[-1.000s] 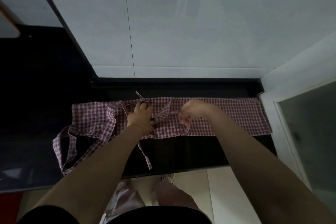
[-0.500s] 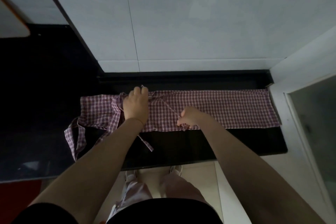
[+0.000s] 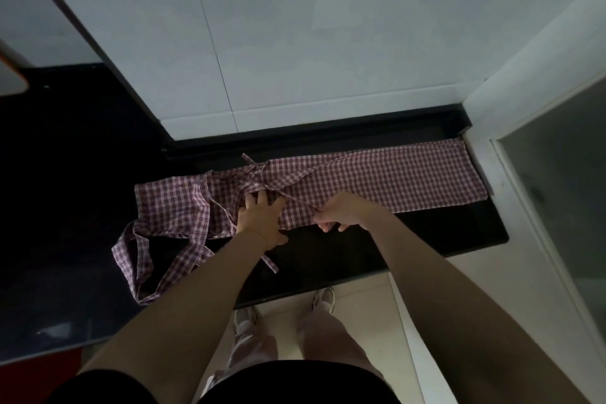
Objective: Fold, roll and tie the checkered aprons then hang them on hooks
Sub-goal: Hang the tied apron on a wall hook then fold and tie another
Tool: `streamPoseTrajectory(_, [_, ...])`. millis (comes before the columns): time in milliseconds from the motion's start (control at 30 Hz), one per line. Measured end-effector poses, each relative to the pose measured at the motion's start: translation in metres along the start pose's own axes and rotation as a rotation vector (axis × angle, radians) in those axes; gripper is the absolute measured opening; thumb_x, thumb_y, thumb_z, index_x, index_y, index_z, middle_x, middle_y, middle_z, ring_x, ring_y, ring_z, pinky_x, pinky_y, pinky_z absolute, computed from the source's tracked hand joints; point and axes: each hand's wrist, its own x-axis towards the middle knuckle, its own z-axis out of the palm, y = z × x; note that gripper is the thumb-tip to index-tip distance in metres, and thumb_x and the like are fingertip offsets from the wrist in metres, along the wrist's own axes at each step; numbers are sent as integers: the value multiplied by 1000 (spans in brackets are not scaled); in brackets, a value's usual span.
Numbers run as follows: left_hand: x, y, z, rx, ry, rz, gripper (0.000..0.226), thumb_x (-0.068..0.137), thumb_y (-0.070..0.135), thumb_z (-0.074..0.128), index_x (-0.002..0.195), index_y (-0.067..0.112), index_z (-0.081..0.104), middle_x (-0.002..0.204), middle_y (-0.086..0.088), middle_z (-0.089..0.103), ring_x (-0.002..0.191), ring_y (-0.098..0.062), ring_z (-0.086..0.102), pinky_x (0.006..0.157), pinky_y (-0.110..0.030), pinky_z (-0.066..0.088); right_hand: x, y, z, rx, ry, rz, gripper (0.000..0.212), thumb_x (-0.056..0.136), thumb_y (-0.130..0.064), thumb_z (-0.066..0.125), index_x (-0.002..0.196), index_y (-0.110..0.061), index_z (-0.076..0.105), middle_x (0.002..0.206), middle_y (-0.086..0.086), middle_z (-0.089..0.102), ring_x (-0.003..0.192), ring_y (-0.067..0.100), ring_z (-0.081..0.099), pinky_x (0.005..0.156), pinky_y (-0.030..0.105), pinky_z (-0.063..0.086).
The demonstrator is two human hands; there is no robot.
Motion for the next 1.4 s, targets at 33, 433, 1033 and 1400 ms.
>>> streamPoseTrajectory(33, [1,-1,-1,4,-16,2,102,79,52,73,155,36,7,158,-14,11,144,-44,10,111,-51,34,-2,-2,-3,1,3,9,16,93,-28,65,89,-14,73,89,-2,74,84,4,68,67,23,48])
streamPoseTrajectory(433, [3,-1,-13,-56,-138,28,96,86,42,68,157,34,3,161,-16,1,147,-46,0,112,-52,36,-41,-25,-34,321,-18,-276,24,94,-28,64,91,-5,72,87,0,71,82,13,64,81,27,47])
streamPoseTrajectory(1033, [-2,18,-38,56,-39,-2,52,94,55,44,133,23,55,138,-11,50,131,-30,39,105,-45,37,-3,-34,-92,-520,1118,87,43,91,-16,63,130,-10,47,129,19,46,119,35,43,99,49,37])
streamPoseTrajectory(1400, [14,-42,-11,-317,332,-293,75,85,48,66,146,21,32,135,-10,47,125,-29,45,103,-43,40,51,-75,-4,-452,584,-532,11,96,-13,57,105,-13,64,108,0,52,95,14,52,76,28,46])
